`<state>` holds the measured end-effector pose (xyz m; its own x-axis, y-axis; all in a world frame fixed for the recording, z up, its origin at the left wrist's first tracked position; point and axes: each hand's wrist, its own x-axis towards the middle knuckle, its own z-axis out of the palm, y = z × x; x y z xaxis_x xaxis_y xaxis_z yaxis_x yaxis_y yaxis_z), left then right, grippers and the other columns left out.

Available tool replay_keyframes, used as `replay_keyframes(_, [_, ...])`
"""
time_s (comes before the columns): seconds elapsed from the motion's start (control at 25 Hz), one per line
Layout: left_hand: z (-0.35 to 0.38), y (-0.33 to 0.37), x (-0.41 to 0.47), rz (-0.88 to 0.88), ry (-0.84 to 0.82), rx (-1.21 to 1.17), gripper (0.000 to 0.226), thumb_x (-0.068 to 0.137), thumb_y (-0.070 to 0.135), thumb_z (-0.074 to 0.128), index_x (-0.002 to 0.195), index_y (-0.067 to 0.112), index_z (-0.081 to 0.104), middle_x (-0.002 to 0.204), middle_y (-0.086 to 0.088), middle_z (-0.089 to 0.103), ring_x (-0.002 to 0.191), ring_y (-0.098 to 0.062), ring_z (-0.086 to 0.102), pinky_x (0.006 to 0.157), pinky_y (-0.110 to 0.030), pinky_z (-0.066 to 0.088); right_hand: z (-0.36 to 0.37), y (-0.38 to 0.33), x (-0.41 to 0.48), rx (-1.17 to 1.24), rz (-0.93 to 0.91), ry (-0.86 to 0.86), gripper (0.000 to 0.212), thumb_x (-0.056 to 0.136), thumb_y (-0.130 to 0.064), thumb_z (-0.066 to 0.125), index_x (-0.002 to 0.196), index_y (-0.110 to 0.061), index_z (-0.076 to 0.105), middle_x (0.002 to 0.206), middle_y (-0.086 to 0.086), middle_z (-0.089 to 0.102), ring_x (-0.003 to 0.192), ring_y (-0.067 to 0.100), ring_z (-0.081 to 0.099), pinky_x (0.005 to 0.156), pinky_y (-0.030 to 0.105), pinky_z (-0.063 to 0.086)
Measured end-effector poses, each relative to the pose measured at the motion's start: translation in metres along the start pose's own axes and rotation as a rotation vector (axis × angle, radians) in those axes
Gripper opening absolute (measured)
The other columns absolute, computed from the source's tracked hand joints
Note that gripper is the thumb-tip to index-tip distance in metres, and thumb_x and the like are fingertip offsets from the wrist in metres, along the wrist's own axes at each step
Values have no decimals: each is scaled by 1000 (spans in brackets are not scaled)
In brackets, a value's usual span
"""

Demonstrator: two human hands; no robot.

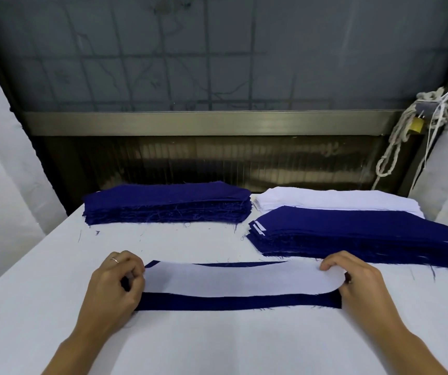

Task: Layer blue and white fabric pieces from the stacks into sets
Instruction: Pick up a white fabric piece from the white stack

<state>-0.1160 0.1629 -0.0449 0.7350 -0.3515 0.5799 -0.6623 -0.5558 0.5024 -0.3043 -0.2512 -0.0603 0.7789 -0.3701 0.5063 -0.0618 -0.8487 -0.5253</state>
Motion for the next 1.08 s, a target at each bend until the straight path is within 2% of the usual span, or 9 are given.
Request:
replay_keyframes(0.16, [3, 1, -2, 20, -94, 90, 18, 77, 24, 43, 59, 23, 47, 71, 9, 58, 77, -13, 53, 60, -34, 45, 2, 1, 2, -61, 6, -48, 62, 68, 30, 57, 89, -25, 79, 93, -25, 67, 91, 8, 65, 78, 14, 45])
replay_keyframes(0.32, [4, -2, 0, 14, -55, 107, 21, 77, 21, 41, 57, 14, 42, 61, 8, 46, 69, -15, 47, 59, -30, 39, 3, -3, 1, -73, -34, -78, 59, 70, 27, 63, 94, -24, 82, 96, -27, 66, 92, 8, 63, 81, 16, 44])
replay_keyframes(0.48, [3, 1, 1, -44, 32, 142, 19, 74, 11, 48, 57, 14, 39, 60, 7, 43, 68, -15, 45, 56, -27, 36, 2, -3, 1, -34, -44, -87, 54, 73, 24, 69, 95, -24, 82, 96, -25, 67, 95, 4, 59, 79, 18, 45])
replay_keyframes(0.68, [3, 1, 1, -89, 102, 208, 20, 76, 8, 46, 56, 8, 41, 61, 4, 46, 67, -22, 43, 53, -35, 38, 1, -4, 0, -22, -60, -96, 58, 73, 24, 70, 99, -27, 82, 95, -25, 67, 92, 6, 60, 74, 12, 42])
replay_keyframes(0.88, [7, -1, 3, -250, 46, 269, 32, 76, -12, 58, 54, 0, 38, 55, -4, 41, 62, -26, 40, 52, -39, 36, 1, -6, 0, -47, -112, -169, 62, 69, 25, 69, 97, -30, 82, 100, -26, 67, 87, 8, 61, 71, 17, 43])
replay_keyframes(1.08, [7, -1, 5, -327, 64, 279, 28, 77, -11, 56, 55, -1, 43, 56, -5, 45, 61, -30, 43, 53, -41, 39, 2, -7, 0, -114, -124, -220, 65, 66, 25, 69, 90, -34, 81, 94, -30, 63, 84, 6, 58, 66, 19, 45])
